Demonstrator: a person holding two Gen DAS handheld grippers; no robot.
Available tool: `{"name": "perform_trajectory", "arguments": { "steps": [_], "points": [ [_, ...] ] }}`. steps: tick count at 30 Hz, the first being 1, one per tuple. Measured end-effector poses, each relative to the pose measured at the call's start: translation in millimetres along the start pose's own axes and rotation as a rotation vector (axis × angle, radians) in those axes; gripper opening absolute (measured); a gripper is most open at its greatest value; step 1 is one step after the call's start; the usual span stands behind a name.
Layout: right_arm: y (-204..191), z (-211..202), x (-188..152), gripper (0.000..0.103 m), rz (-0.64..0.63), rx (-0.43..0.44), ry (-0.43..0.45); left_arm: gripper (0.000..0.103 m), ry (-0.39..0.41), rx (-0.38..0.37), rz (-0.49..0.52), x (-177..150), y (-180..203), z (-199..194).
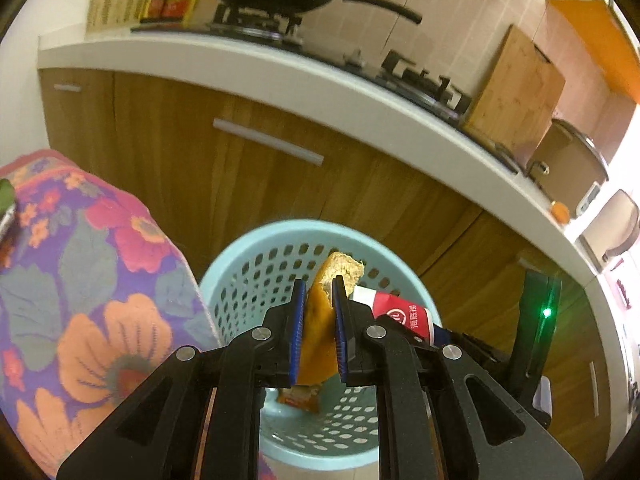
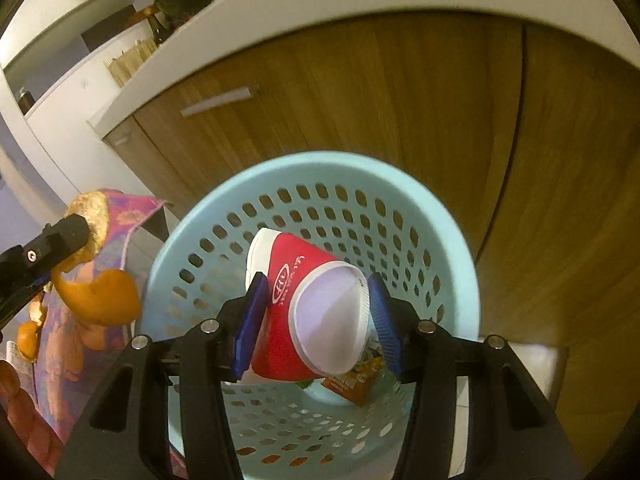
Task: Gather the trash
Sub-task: 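Carry the peel with the left tool while the right tool carries the cup over the basket, then open the left tool to drop the peel while the right tool drops the cup into the basket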
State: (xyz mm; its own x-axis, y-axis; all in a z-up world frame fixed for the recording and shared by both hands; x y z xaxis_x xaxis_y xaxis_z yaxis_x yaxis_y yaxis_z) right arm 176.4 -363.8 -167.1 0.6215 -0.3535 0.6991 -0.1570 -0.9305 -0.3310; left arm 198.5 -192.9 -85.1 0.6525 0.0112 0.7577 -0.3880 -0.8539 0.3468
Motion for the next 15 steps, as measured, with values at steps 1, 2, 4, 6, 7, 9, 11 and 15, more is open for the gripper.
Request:
{"name": "perform_trajectory", "arguments": {
  "steps": [1, 2, 4, 6, 7, 9, 11, 15],
  "points": [
    [0, 3, -2, 0.049, 0.001, 0.001, -0.008, 0.012, -0.008, 0.0, 0.001, -1, 0, 3],
    [1, 5, -3, 0.049, 0.001, -0.001, -0.013, 0.012, -0.016, 0.0, 0.002, -3, 0, 5],
    [1, 6, -5, 0.049, 0.001, 0.0, -0.021, 0.013, -0.029, -0.001, 0.003, -6, 0, 10],
    [1, 8, -7, 0.049, 0.0, 0.001, -0.026, 0.015, -0.041, 0.004, 0.009, -8, 1, 13],
    [-1, 8, -8, 0.049, -0.003, -0.002, -0.027, 0.023, -0.045, 0.007, 0.014, -9, 2, 14],
    [-3, 7, -8, 0.049, -0.004, 0.003, -0.029, 0.039, -0.041, 0.015, 0.023, -9, 3, 13],
    [-4, 5, -8, 0.049, -0.004, 0.003, -0.026, 0.043, -0.028, 0.023, 0.033, -8, 4, 9],
    [-3, 0, -6, 0.049, 0.004, 0.01, -0.016, 0.043, -0.012, 0.018, 0.028, -5, 2, 0]
  ]
}}
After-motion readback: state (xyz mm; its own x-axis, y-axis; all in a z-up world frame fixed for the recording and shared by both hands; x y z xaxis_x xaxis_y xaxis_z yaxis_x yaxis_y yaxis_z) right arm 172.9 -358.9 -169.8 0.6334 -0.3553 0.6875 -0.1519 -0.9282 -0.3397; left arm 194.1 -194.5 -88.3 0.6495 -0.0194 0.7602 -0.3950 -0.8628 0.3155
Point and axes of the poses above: each gripper's, at about its wrist camera, not at the fingertips, and z roughly the way its jaws point, y to its right, x to its top, the point moved 6 cm from there along z, roughly the way its jaws point, and after that the axes turned 9 degrees about y, right-handed, at the moved point
